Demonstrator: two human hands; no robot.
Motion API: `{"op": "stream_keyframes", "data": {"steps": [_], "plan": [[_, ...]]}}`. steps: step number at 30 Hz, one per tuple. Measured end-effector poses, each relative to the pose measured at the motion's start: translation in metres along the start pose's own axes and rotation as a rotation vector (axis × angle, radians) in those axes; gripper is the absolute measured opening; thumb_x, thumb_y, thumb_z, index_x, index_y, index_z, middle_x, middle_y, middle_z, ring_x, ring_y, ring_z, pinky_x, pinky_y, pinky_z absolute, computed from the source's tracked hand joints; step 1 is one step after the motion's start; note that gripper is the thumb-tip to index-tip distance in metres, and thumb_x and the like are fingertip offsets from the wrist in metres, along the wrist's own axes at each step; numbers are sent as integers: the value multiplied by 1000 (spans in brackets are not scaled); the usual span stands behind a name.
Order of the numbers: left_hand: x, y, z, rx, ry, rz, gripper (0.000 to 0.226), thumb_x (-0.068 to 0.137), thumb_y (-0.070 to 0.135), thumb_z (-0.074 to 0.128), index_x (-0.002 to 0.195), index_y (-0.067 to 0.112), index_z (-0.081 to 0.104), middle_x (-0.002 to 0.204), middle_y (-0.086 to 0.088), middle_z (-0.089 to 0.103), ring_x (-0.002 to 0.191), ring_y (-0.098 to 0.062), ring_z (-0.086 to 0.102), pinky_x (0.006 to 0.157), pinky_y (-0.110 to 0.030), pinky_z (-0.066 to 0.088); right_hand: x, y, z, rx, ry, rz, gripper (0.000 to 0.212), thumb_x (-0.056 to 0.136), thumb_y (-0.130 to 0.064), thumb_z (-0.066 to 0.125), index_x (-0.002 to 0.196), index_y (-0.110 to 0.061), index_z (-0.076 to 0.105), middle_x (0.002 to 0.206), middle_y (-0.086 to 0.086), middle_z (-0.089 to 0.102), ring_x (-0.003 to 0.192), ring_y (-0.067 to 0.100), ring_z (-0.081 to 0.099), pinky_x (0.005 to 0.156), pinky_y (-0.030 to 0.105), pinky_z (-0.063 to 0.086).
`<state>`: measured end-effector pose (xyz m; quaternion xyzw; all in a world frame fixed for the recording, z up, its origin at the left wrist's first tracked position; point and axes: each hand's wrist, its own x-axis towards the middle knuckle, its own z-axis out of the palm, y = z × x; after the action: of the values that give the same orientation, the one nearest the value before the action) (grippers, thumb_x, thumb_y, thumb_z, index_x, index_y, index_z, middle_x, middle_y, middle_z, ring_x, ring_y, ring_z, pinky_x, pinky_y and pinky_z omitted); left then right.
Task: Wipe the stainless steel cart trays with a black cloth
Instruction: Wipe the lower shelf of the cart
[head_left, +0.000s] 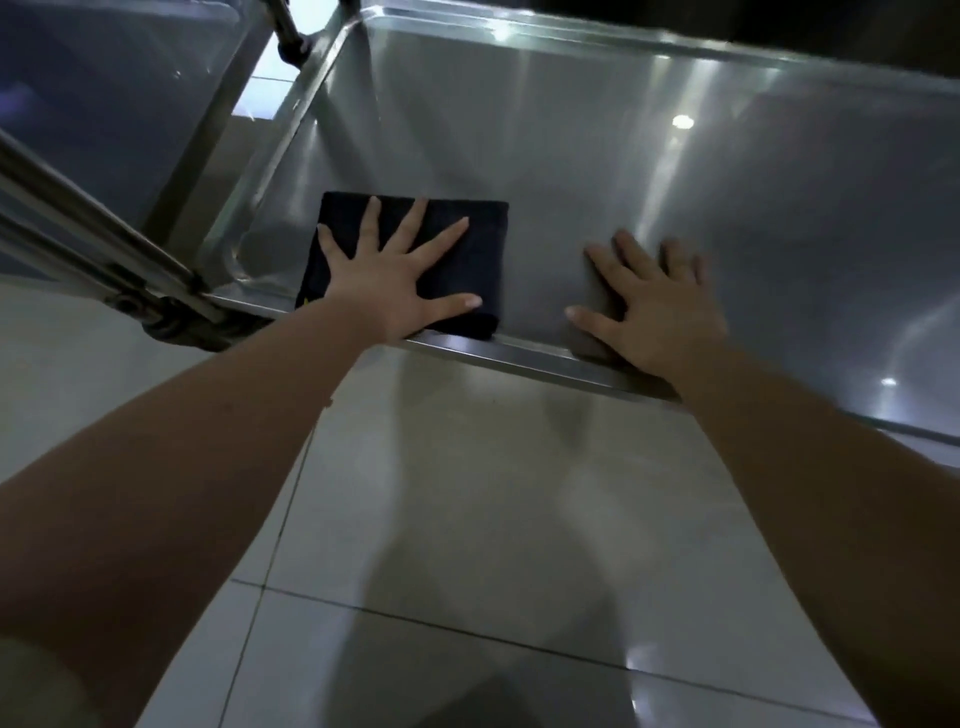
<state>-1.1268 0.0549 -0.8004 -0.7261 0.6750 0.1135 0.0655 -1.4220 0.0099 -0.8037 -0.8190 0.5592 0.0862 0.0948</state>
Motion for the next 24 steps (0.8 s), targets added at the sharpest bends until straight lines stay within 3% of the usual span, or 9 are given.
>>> {"op": "stream_keyframes", "data": {"steps": [6, 10, 17, 22, 24], "plan": [[-5, 11, -5, 15, -9, -24, 86, 53, 103, 2, 127, 72, -28, 162, 13, -17, 148, -33, -16, 108, -75, -5, -76, 144, 9, 83, -14, 358, 85, 71, -93, 8, 147, -57, -3, 163, -16, -7, 148, 38, -6, 116, 61, -1], [-2, 60, 4, 22, 17, 25, 90, 52, 104, -2, 131, 70, -26, 162, 13, -18, 148, -34, -17, 106, -76, -8, -80, 157, 15, 53, 3, 367, 83, 71, -87, 2, 148, -55, -7, 163, -15, -11, 148, 39, -10, 114, 64, -3], [-1, 218, 24, 8, 70, 97, 88, 59, 101, -1, 134, 64, -30, 162, 11, -21, 146, -41, -19, 96, -76, -19, -81, 166, 23, 42, 23, 345, 74, 76, -85, -1, 143, -57, -17, 162, -16, -13, 147, 39, -14, 114, 65, -3], [0, 220, 23, -10, 84, 97, 87, 60, 101, 3, 134, 66, -25, 162, 13, -18, 147, -37, -19, 100, -76, -16, -88, 198, 24, 72, 42, 235, 77, 75, -86, 0, 146, -57, -8, 163, -16, -6, 149, 31, -8, 117, 58, -2], [0, 221, 22, -16, 71, 90, 87, 59, 102, 4, 134, 68, -24, 162, 13, -17, 147, -36, -19, 101, -76, -15, -103, 230, 24, 112, 68, 330, 82, 71, -87, 1, 147, -57, -3, 163, -16, -2, 150, 31, -4, 117, 58, -2]]}}
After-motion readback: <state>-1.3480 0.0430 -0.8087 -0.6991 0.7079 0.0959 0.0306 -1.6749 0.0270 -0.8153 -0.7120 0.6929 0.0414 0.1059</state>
